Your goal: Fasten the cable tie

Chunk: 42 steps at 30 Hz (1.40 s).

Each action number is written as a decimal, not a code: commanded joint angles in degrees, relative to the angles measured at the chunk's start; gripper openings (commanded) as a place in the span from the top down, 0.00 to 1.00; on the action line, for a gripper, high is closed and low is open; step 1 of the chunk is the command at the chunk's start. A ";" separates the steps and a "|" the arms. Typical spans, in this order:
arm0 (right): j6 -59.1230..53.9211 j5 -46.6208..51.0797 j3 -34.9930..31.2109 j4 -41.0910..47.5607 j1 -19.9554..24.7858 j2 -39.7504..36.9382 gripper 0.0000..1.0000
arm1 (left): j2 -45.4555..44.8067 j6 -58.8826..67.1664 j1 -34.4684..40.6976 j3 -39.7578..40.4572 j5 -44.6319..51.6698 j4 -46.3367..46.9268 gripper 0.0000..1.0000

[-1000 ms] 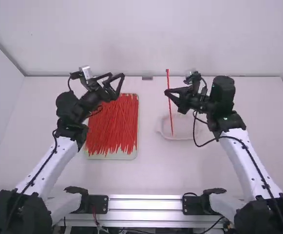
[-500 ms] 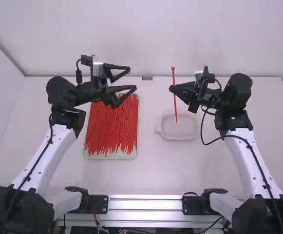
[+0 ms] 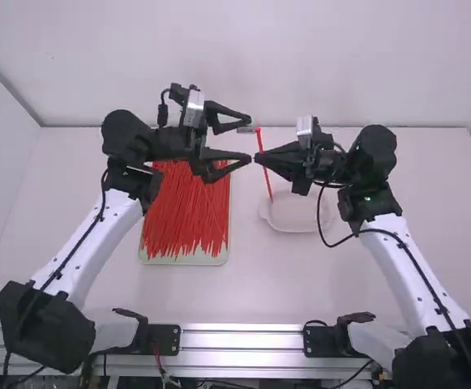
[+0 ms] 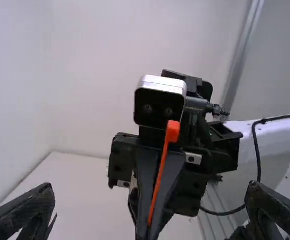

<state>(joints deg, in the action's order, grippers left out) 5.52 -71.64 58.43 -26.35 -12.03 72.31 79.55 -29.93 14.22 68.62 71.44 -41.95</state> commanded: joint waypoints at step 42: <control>6.69 2.64 1.53 -8.44 -0.76 -0.52 1.00 | 1.03 -0.20 3.69 6.36 -2.05 0.39 0.62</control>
<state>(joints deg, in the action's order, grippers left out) 11.07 -69.01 58.43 -34.35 -12.75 72.31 80.58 -30.37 17.47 73.67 69.82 -41.28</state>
